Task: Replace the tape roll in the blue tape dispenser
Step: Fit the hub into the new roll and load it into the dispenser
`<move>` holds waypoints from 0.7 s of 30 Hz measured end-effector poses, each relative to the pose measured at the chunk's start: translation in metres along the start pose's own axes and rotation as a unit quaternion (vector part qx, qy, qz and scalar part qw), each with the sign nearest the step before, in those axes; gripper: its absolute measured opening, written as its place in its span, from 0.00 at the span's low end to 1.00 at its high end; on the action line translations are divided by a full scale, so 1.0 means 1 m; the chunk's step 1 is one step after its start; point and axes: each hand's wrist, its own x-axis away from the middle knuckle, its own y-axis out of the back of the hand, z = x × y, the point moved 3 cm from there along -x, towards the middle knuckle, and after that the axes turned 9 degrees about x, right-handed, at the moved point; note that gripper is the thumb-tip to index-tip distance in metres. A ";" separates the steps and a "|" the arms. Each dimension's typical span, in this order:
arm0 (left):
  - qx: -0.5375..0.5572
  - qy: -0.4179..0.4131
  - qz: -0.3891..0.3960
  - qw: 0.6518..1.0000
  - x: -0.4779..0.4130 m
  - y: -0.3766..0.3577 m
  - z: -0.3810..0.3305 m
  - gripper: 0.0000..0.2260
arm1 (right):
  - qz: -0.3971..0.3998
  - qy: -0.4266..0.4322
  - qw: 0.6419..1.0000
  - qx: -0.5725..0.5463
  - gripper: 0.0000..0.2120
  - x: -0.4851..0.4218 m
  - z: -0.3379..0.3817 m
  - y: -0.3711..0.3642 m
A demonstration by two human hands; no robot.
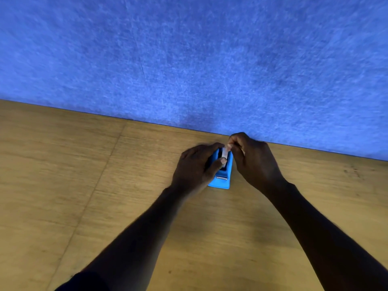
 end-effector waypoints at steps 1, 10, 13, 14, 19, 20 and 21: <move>-0.006 -0.001 0.005 1.000 0.000 0.000 0.001 0.18 | -0.005 -0.004 1.000 -0.002 0.04 0.001 -0.001 0.000; -0.001 -0.004 0.016 1.000 -0.002 -0.001 0.003 0.19 | -0.009 -0.016 1.000 0.005 0.03 -0.002 -0.003 -0.002; -0.013 -0.009 0.005 1.000 -0.002 -0.002 0.003 0.17 | -0.025 -0.039 0.999 -0.024 0.04 -0.004 -0.004 -0.002; -0.015 -0.012 0.003 1.000 -0.002 -0.002 0.003 0.17 | -0.029 -0.050 0.998 -0.037 0.04 -0.005 -0.004 -0.002; -0.023 -0.012 0.008 1.000 -0.001 -0.002 0.004 0.19 | -0.032 -0.058 0.997 -0.038 0.04 -0.004 0.000 0.000; -0.020 -0.011 0.011 1.000 -0.001 -0.002 0.005 0.20 | -0.034 -0.054 0.997 -0.040 0.03 -0.002 0.001 0.002; -0.014 -0.009 0.012 1.000 -0.001 -0.001 0.005 0.20 | -0.041 -0.046 0.997 -0.039 0.03 0.000 0.002 0.005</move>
